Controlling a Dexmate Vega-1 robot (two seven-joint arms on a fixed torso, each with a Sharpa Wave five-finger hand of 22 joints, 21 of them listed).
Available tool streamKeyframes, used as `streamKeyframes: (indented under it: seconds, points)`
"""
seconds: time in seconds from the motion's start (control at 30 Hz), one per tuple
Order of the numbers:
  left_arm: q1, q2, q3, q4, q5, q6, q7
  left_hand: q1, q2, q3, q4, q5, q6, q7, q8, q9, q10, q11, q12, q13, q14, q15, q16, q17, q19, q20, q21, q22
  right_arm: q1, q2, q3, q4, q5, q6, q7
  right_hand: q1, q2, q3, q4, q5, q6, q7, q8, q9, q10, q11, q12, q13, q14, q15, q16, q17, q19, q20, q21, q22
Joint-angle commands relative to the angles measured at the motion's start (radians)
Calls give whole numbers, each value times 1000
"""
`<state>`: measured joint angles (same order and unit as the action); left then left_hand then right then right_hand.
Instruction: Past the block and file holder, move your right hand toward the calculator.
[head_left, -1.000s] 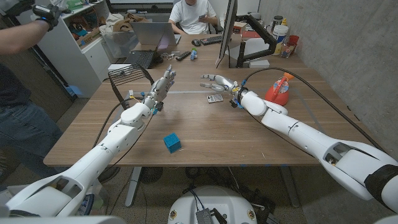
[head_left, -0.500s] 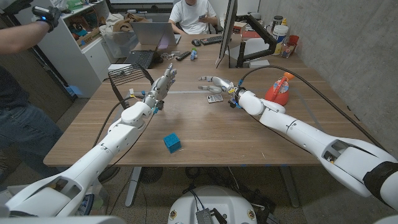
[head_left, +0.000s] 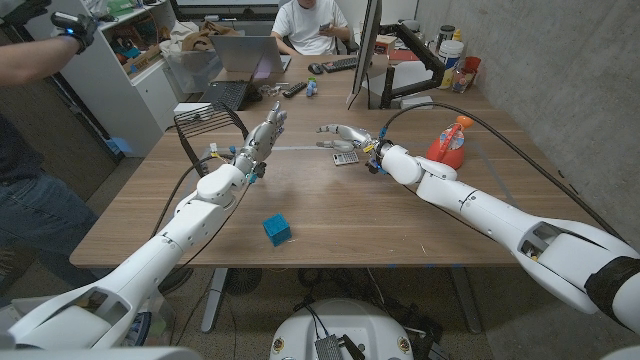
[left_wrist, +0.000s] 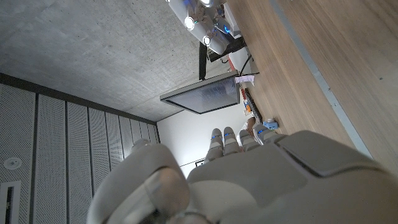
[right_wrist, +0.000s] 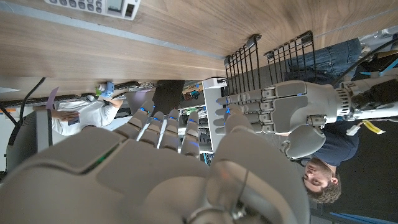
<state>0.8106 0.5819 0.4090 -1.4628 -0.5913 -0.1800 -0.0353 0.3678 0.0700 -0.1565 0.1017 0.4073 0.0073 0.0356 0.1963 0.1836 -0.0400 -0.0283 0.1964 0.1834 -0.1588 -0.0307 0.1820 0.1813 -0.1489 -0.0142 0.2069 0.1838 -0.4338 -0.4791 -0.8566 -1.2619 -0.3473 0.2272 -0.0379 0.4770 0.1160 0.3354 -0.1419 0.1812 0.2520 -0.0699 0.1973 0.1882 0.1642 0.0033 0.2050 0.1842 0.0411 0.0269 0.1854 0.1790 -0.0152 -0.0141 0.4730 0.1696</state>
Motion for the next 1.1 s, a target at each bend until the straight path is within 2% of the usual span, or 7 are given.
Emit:
streamKeyframes:
  seconds: [0.03,0.27,0.5,1.1]
  points:
    - [37,10,-7,-49,2,4,33,11,3,-9,1,0,7,0,4,3,-9,-1,6,5,-8,3,5,4,-3,9,-2,2,-5,-13,-11,-18,-14,-9,18,10,3,-5,-1,2,4,-4,0,4,6,-6,6,1,5,-1,6,4,1,8,-3,6]
    - [31,5,2,-48,10,8,34,12,4,-11,1,0,10,1,5,3,-8,-1,6,5,-7,3,5,4,-4,8,-2,2,-8,-18,-10,-25,-26,-5,12,9,1,-6,-1,1,3,-5,0,4,5,-7,6,1,6,-1,7,4,2,9,-6,6]
    - [38,27,-2,-73,14,32,40,13,4,-12,1,-1,11,2,5,3,-8,-2,6,5,-7,5,5,4,-3,7,-2,2,-2,-10,-19,-20,-44,-22,15,8,0,-8,0,0,3,-6,0,5,7,-7,6,1,9,0,8,4,3,11,-9,6]
    - [79,76,-29,-141,10,55,57,15,6,-14,1,-1,13,2,5,3,-8,-4,6,5,-7,3,5,4,-9,10,-3,2,73,69,-76,133,-78,19,-20,8,-4,-11,-1,-1,0,-9,-1,5,11,-12,9,2,19,2,11,4,9,17,-14,6]
